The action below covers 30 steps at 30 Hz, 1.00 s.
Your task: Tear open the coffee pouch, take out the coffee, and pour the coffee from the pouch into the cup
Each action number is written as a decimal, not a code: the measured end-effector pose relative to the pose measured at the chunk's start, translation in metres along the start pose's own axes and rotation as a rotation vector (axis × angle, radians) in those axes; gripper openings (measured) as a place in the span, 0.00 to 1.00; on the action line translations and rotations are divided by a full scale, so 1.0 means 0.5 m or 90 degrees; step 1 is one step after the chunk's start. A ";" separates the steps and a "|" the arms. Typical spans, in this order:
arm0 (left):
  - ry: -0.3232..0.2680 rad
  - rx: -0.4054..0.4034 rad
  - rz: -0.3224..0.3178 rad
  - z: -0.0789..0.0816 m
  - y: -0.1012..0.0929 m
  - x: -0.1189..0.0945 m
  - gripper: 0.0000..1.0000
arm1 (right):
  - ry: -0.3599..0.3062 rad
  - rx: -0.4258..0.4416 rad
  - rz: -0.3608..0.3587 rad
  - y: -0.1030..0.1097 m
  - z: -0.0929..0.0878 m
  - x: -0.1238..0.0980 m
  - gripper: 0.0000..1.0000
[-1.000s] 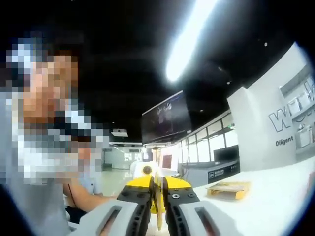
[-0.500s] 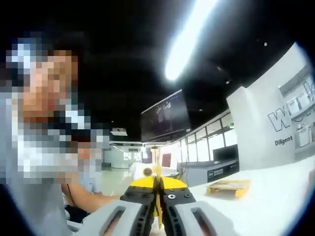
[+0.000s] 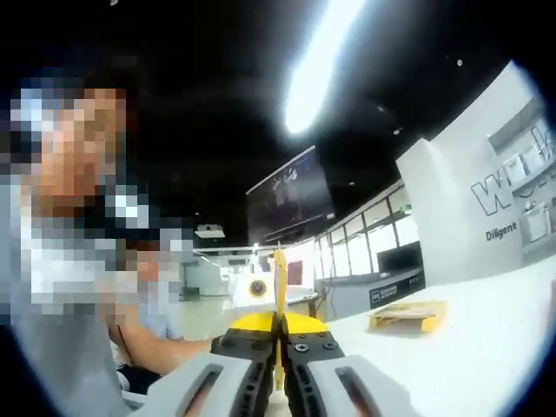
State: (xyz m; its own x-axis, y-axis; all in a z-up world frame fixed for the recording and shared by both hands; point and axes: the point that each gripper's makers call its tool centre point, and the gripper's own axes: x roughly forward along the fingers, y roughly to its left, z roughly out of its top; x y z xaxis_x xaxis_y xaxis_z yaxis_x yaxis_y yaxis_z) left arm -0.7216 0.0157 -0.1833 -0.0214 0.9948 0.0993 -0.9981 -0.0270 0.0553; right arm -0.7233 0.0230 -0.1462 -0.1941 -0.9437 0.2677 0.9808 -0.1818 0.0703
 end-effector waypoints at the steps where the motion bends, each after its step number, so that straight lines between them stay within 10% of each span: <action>1: -0.001 -0.001 0.001 -0.001 0.001 -0.003 0.10 | 0.001 -0.002 0.001 0.001 0.003 0.000 0.02; 30: 0.007 -0.010 0.013 -0.012 0.005 -0.015 0.05 | 0.012 0.019 -0.009 -0.004 -0.032 0.000 0.03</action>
State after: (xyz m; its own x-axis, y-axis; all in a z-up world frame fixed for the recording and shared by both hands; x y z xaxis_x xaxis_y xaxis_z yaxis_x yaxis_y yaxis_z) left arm -0.7243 0.0087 -0.1900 -0.0417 0.9952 0.0887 -0.9982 -0.0452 0.0383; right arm -0.7251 0.0191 -0.1619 -0.2076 -0.9461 0.2488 0.9769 -0.1874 0.1025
